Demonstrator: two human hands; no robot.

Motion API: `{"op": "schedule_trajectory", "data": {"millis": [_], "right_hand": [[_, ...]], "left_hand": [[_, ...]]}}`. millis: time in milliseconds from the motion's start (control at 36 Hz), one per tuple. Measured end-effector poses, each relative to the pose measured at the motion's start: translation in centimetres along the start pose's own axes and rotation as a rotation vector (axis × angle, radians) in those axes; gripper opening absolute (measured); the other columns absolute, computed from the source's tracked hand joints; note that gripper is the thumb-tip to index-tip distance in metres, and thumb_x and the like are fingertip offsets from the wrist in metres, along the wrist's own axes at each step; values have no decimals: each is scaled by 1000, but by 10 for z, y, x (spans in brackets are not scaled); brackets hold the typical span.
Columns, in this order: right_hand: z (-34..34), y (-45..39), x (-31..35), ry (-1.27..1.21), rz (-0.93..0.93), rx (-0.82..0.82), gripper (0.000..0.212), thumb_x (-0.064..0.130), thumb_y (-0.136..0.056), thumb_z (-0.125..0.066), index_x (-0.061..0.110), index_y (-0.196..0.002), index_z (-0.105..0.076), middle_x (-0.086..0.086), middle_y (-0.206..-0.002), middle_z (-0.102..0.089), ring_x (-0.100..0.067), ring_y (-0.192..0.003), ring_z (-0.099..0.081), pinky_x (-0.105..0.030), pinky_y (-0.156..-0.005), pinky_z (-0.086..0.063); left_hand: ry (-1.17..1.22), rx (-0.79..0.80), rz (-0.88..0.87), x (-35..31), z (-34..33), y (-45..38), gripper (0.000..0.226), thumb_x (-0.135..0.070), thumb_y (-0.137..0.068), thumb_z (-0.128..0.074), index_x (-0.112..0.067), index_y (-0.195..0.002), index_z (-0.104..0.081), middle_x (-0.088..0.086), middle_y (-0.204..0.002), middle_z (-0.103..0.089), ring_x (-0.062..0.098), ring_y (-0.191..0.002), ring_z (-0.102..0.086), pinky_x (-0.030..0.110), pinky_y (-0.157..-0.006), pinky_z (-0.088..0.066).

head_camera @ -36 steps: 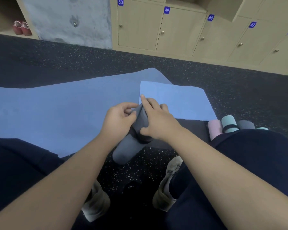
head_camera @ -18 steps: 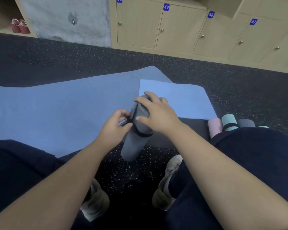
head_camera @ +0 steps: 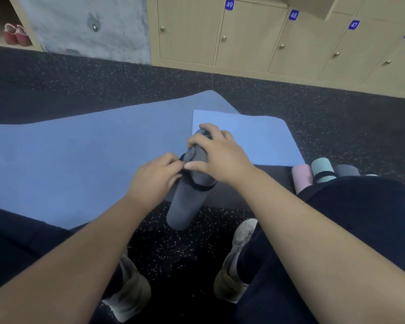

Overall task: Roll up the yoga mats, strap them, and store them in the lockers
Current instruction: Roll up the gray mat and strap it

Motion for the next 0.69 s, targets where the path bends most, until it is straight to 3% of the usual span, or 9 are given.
{"op": "schedule_trajectory", "data": {"millis": [83, 194, 278, 361, 444, 500, 528, 694], "right_hand": [[-3, -1, 1, -3, 7, -41, 46, 62, -80, -65, 32, -113, -56, 8, -150, -28, -30, -127, -32, -40, -95, -41], [-4, -3, -3, -25, -4, -103, 33, 55, -84, -64, 31, -107, -57, 10, -148, -32, -29, -124, -36, -37, -91, -42], [-4, -6, -7, -23, -9, -127, 22, 42, -87, -63, 32, -105, -57, 11, -147, -32, -28, -121, -37, -37, -88, -43], [-5, -7, -9, -23, 7, -125, 20, 36, -86, -61, 31, -105, -57, 12, -148, -32, -28, -122, -36, -35, -85, -41], [-5, -8, -11, -31, 0, -131, 19, 32, -87, -59, 30, -105, -58, 13, -150, -32, -26, -122, -36, -34, -85, -40], [-5, -9, -13, -37, 1, -133, 18, 30, -87, -59, 31, -105, -58, 13, -149, -32, -26, -122, -36, -35, -86, -41], [-5, -9, -13, -40, 3, -131, 18, 30, -87, -59, 31, -105, -58, 14, -149, -32, -26, -121, -36, -35, -86, -41], [-5, -8, -13, -64, -8, -125, 18, 29, -87, -58, 31, -105, -58, 14, -150, -32, -26, -122, -36, -35, -88, -40]], "left_hand": [[-106, -69, -86, -4, -5, -4, 10, -27, -86, -47, -22, -94, -45, 0, -95, -50, 20, -76, -45, 32, -50, -45], [-45, -27, -120, -2, -12, -1, 3, -23, -88, -41, -23, -89, -43, -6, -104, -45, 19, -78, -40, 36, -57, -49], [16, 27, -127, -2, -15, 3, 10, -17, -88, -37, -24, -93, -42, -10, -115, -44, 19, -85, -43, 36, -66, -50], [69, 114, -142, -2, -16, 7, 19, -9, -84, -34, -26, -93, -38, -12, -108, -45, 16, -84, -41, 34, -65, -47], [62, 191, -57, 4, -15, 8, 22, -7, -88, -40, -28, -92, -37, -10, -87, -47, 18, -80, -41, 35, -64, -41], [64, 255, 63, 13, -15, 8, 10, -14, -98, -42, -24, -97, -44, -11, -82, -43, 20, -84, -43, 35, -69, -36], [65, 292, 131, 19, -17, 10, 4, -19, -100, -44, -22, -101, -47, -11, -83, -43, 19, -87, -43, 35, -71, -34], [55, 481, 349, 36, -35, 31, 20, -30, -99, -47, -28, -118, -46, -12, -116, -55, 18, -106, -45, 36, -84, -42]]}}
Point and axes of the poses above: each hand's wrist, its own y-axis away from the middle knuckle, its own z-axis out of the back of the hand, x = y × z, the point moved 3 cm from there along -y, towards the middle knuckle
